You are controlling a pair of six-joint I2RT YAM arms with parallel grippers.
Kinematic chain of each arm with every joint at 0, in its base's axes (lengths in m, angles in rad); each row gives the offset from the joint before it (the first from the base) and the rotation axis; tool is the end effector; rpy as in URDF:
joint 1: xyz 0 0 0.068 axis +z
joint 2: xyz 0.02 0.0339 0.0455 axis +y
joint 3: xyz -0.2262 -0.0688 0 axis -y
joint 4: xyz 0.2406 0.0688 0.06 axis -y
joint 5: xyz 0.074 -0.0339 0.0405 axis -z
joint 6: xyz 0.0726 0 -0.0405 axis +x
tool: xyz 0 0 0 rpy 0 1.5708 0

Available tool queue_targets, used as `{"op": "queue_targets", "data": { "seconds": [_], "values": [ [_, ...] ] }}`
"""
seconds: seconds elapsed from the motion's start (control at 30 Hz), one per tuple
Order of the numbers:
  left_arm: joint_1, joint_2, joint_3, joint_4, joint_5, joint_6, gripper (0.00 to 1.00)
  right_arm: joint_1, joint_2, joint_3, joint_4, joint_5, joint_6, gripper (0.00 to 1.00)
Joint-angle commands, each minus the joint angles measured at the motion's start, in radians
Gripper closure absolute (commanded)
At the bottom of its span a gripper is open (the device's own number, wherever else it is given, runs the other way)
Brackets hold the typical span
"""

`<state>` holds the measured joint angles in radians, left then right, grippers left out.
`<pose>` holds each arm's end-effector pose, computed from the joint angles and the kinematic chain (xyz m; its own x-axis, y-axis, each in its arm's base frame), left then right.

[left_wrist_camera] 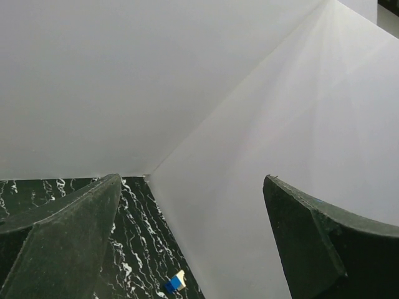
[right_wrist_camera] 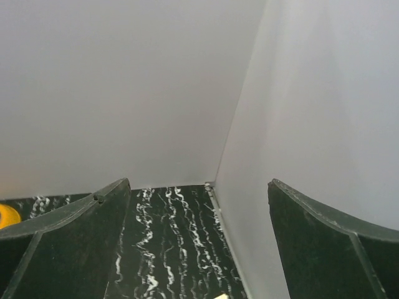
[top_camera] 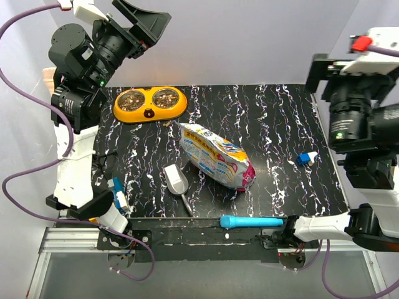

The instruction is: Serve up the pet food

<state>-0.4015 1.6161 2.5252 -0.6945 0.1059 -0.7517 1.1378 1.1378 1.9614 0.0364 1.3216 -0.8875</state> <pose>0.2488 -0.1140 0.5973 -0.1871 -0.6583 -0.7291 0.4872 0.5824 -0.6508 0.1077 0.0654 0.6058 0.1686 -0.0910 -0.9815 0.2728 0.9612 -0.0423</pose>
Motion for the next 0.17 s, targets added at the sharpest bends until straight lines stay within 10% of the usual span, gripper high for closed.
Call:
{"op": "queue_targets", "data": {
  "seconds": [0.0, 0.13],
  "values": [
    [0.004, -0.021, -0.009, -0.011, -0.038, 0.048, 0.02, 0.01, 0.014, 0.106, -0.443, -0.08, 0.348, 0.03],
    [0.004, -0.012, 0.0, -0.019, -0.023, 0.045, 0.02, 0.01, 0.002, 0.057, -0.397, -0.087, 0.366, 0.03]
  ]
}}
